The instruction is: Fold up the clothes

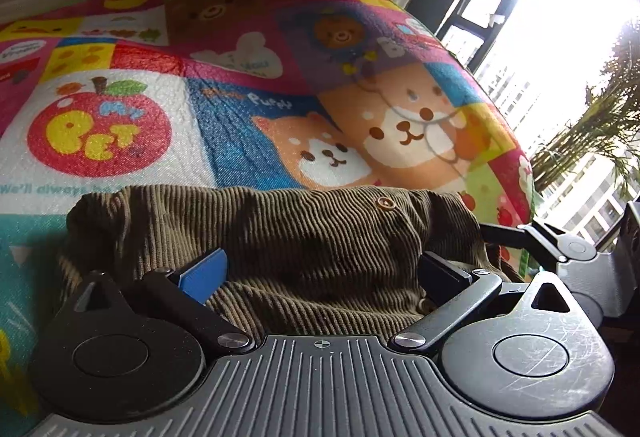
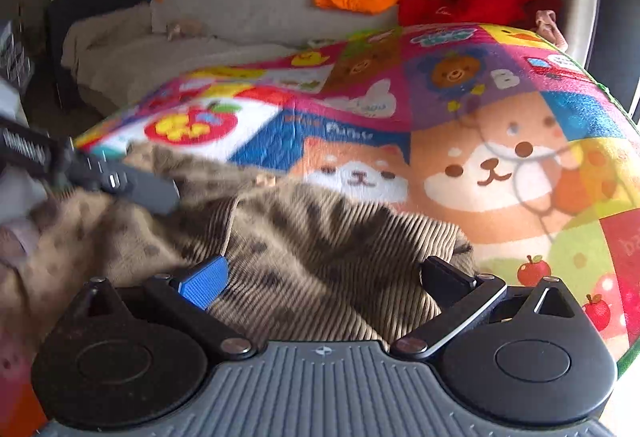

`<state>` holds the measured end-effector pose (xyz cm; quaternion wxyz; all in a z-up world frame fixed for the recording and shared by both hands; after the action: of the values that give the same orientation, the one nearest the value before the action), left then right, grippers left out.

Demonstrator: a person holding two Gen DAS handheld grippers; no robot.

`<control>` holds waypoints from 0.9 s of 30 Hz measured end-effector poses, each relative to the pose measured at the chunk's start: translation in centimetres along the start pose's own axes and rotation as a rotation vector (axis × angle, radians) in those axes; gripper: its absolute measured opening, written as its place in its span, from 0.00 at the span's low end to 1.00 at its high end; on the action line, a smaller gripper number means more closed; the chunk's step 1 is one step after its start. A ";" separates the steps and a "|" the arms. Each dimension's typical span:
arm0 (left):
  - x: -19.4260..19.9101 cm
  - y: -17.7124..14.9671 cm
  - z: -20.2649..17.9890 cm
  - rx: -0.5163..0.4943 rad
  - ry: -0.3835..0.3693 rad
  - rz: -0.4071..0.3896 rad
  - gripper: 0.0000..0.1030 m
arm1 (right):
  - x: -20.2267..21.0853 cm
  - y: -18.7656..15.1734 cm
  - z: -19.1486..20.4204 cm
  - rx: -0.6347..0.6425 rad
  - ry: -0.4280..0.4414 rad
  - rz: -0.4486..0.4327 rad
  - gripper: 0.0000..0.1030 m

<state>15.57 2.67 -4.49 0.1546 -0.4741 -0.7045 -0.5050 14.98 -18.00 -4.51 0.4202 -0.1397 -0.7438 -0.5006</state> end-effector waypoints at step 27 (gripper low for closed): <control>-5.6 10.8 5.0 -0.032 0.156 0.144 0.45 | -3.9 1.5 -13.8 -0.340 0.220 -0.015 0.50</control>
<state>28.56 4.50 -4.51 0.2372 -0.4851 -0.6464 -0.5391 24.99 -28.32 -4.50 0.4656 -0.1475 -0.5991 -0.6344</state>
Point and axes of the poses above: each gripper's, at about its wrist camera, not at the fingertips, and x roughly against the way its jaws point, z to its left, y to its top, the point moved 6 cm from there along -x, roughly the way its jaws point, and after that the axes turned 12 degrees about z, right-handed, at the moved point
